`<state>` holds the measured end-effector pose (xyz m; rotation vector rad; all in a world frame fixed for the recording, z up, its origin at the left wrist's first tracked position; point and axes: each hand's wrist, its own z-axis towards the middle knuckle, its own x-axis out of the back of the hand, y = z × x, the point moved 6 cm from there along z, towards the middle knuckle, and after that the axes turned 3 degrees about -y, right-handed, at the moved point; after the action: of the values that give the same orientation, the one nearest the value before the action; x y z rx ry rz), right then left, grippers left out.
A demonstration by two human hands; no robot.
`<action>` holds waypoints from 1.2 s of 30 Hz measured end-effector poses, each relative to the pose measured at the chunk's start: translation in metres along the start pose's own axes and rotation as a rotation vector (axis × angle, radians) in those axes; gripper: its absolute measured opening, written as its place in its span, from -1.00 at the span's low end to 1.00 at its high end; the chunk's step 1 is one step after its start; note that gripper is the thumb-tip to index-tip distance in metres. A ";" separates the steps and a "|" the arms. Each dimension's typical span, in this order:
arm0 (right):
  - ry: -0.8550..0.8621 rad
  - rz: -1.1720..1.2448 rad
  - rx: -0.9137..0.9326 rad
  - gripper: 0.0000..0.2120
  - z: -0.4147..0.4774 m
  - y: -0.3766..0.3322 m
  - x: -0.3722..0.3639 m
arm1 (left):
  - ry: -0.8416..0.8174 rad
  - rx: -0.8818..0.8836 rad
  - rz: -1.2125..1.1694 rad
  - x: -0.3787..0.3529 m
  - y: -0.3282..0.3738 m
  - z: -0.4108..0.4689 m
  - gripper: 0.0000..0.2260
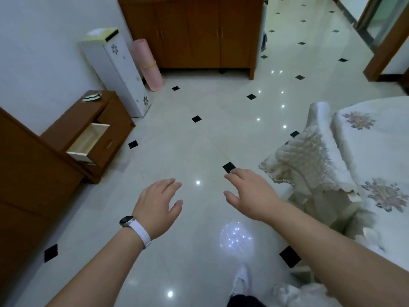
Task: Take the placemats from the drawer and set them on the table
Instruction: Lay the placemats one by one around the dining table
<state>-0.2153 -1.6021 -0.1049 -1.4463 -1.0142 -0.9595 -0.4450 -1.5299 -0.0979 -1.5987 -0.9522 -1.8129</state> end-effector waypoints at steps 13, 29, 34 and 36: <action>0.026 -0.018 -0.143 -0.56 0.121 0.087 0.056 | 0.002 -0.127 -0.074 -0.009 -0.005 0.190 -0.55; 0.107 -0.102 -0.482 -0.51 0.356 0.143 0.119 | -0.035 -0.386 -0.213 -0.005 -0.118 0.513 -0.48; 0.131 -0.088 -0.582 -0.51 0.388 0.155 0.129 | -0.062 -0.530 -0.236 -0.005 -0.106 0.581 -0.53; 0.112 -0.123 -0.610 -0.51 0.395 0.167 0.137 | -0.073 -0.579 -0.228 -0.008 -0.101 0.603 -0.53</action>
<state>-0.0010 -1.2080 -0.0665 -1.8079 -0.7627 -1.5104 -0.1564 -0.9912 -0.0927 -1.9648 -0.6933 -2.3552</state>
